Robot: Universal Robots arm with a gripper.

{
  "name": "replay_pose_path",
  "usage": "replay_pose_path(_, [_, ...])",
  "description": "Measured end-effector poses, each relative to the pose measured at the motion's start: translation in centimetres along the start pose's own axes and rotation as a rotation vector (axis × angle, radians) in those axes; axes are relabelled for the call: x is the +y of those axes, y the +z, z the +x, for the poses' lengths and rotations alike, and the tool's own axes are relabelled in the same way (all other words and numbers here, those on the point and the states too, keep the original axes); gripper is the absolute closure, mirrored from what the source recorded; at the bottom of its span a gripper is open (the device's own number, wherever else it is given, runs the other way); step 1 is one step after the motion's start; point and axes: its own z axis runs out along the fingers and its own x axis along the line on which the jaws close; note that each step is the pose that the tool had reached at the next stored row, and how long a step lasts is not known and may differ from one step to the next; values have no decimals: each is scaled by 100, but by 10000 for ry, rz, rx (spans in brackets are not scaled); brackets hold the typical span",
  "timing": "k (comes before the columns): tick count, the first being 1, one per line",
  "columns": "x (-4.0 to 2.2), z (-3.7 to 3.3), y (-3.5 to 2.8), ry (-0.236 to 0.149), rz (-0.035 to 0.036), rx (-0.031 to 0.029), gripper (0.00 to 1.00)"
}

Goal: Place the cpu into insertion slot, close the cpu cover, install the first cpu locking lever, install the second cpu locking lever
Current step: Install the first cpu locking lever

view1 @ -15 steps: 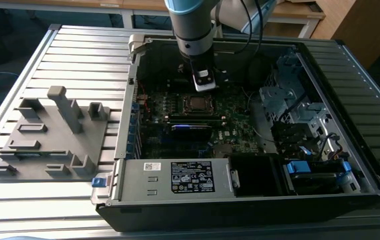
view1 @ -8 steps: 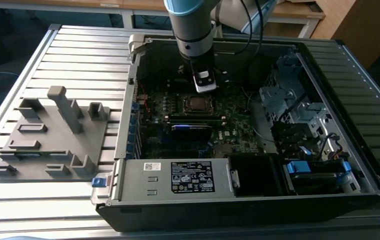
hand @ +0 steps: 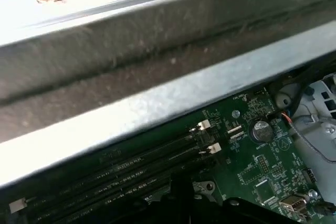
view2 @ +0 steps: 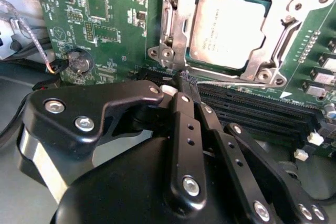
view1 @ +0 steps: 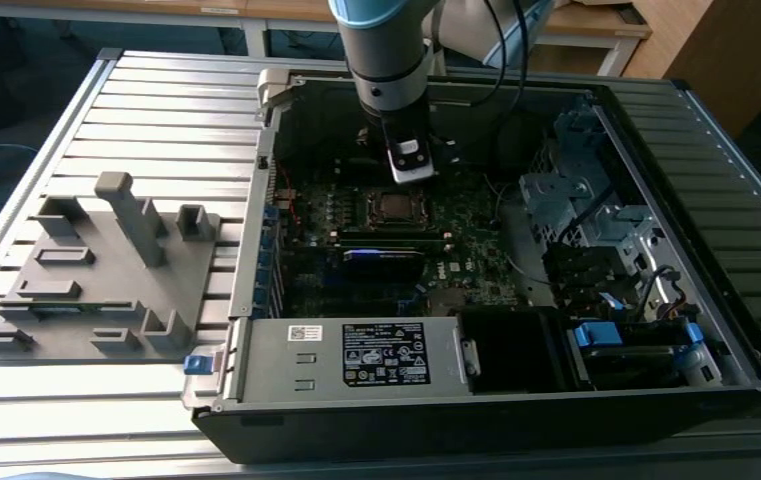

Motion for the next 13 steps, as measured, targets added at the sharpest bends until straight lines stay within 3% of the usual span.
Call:
replay_pose_path(5, [6, -3, -22, 5, -20, 7, 89])
replay_pose_path(13, [22, 52, -27, 37, -36, -13, 89])
